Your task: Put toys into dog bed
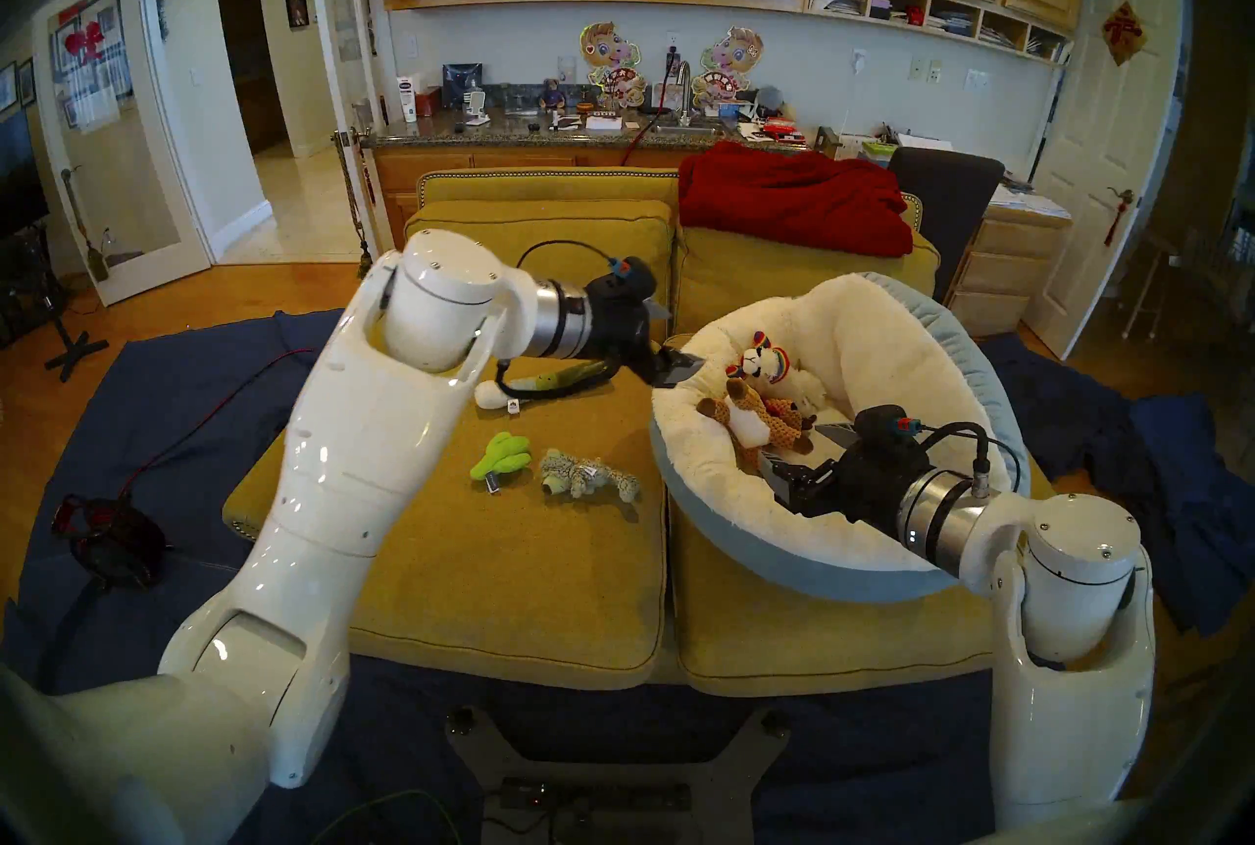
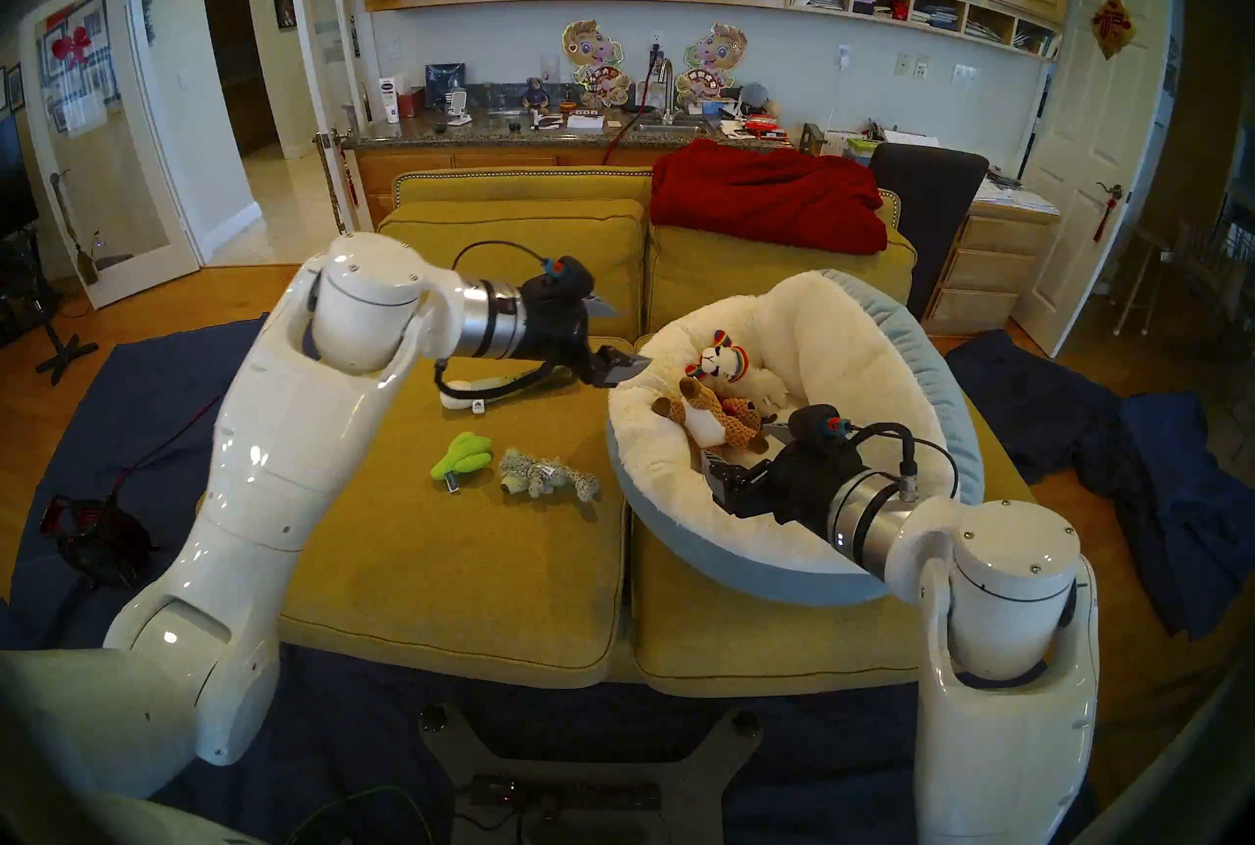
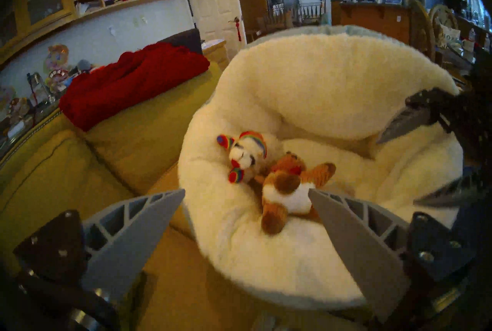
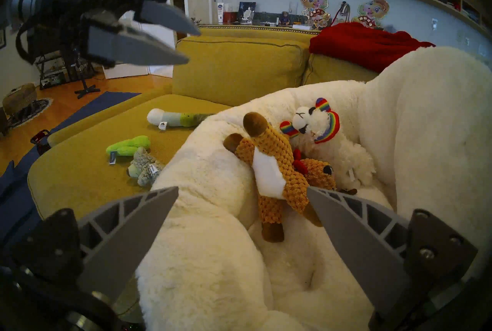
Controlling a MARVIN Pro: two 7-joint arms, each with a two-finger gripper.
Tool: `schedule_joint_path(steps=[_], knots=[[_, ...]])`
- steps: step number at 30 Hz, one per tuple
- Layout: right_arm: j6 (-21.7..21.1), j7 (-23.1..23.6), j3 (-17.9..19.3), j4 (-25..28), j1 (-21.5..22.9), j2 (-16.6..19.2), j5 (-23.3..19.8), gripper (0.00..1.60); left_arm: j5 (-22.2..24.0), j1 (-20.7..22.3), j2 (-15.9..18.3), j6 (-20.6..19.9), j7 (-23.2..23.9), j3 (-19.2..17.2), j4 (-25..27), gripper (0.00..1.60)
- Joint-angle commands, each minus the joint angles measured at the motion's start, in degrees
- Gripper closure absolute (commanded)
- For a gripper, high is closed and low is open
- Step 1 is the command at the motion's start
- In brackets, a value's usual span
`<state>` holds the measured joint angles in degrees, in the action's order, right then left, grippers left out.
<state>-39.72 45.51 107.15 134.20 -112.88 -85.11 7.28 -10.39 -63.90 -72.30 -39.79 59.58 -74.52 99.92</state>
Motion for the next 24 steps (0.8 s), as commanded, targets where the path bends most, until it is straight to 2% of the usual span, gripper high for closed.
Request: schedule_joint_path(steps=[1, 6, 9, 13, 18, 24], knots=[[0.25, -0.01, -0.12, 1.62, 0.72, 0.08, -0.09, 0.00, -3.19, -5.20, 6.89, 1.47, 3.50, -4.31, 4.60, 0.00], [0.24, -0.02, -0.13, 1.66, 0.71, 0.08, -0.08, 0.00, -5.22, -7.24, 9.77, 3.92, 6.25, -6.44, 5.12, 0.00], [0.21, -0.03, -0.13, 1.72, 0.70, 0.07, -0.06, 0.00, -5.35, -7.35, 12.38, 5.53, 6.67, -6.44, 4.33, 0.00], [0.17, -0.06, -0.15, 1.78, 0.68, 0.07, -0.04, 0.00, -6.35, -6.24, 11.87, 7.92, 6.26, -6.42, 0.76, 0.00], [0.17, -0.06, -0.15, 1.79, 0.68, 0.07, -0.03, 0.00, -7.46, -2.97, 11.39, 10.43, 7.19, -4.60, -4.98, 0.00], [0.19, -0.04, -0.14, 1.75, 0.69, 0.07, -0.05, 0.00, -8.78, 0.40, 8.62, 12.07, 6.88, -2.63, -11.84, 0.00]])
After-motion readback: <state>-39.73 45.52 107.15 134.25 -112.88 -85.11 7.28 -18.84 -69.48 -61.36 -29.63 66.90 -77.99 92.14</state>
